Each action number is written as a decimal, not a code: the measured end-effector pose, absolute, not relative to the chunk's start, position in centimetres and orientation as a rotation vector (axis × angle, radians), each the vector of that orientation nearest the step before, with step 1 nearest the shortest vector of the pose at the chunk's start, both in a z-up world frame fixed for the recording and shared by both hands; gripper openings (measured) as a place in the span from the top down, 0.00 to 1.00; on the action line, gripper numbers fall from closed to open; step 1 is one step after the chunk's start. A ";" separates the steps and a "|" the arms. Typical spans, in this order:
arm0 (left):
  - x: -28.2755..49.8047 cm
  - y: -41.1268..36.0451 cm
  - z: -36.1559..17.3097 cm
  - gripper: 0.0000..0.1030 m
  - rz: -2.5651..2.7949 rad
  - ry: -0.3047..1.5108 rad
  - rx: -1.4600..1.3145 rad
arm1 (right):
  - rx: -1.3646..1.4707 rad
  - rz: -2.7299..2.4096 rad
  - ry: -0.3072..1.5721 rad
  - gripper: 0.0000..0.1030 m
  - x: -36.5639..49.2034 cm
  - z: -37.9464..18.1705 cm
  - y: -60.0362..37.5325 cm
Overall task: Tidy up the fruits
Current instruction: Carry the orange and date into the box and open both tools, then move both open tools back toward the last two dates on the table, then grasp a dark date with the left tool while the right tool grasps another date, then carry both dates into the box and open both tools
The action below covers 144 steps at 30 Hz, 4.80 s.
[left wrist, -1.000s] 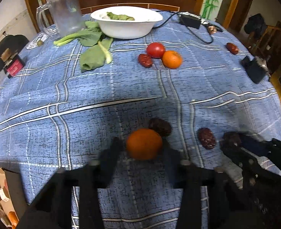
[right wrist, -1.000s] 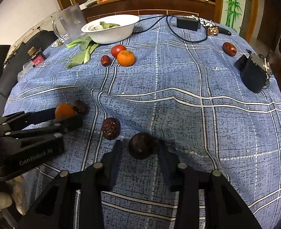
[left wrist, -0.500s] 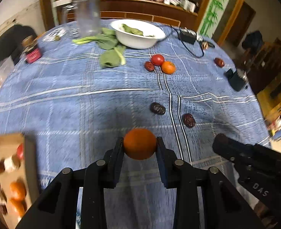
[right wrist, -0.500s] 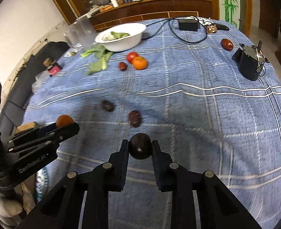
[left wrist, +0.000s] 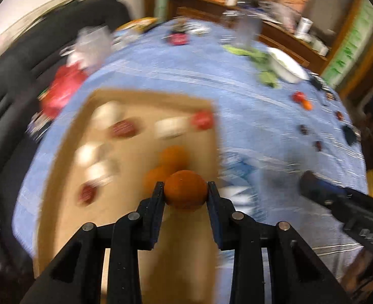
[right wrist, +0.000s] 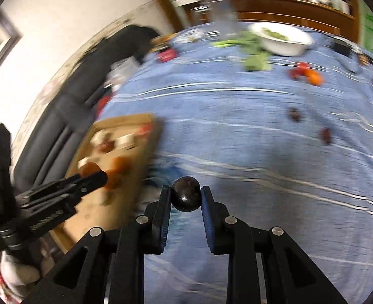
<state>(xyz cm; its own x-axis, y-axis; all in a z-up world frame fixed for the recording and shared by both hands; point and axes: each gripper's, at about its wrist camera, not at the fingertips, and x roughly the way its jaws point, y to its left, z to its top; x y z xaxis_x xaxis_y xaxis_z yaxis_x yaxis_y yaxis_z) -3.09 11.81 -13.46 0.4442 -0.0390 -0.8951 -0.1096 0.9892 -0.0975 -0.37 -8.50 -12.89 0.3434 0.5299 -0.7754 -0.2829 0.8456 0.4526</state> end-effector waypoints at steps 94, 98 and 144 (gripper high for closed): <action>1.7 -5.1 -13.4 0.32 -0.099 1.110 0.146 | 0.432 0.146 1.187 0.62 1.6 -19.7 -25.9; 4.8 -5.8 -14.3 0.32 -0.159 1.109 0.058 | 0.370 0.115 1.144 0.62 4.9 -19.6 -26.6; 5.7 -1.8 -14.2 0.76 -0.273 1.090 -0.088 | 0.314 0.268 1.090 0.80 3.3 -16.7 -19.0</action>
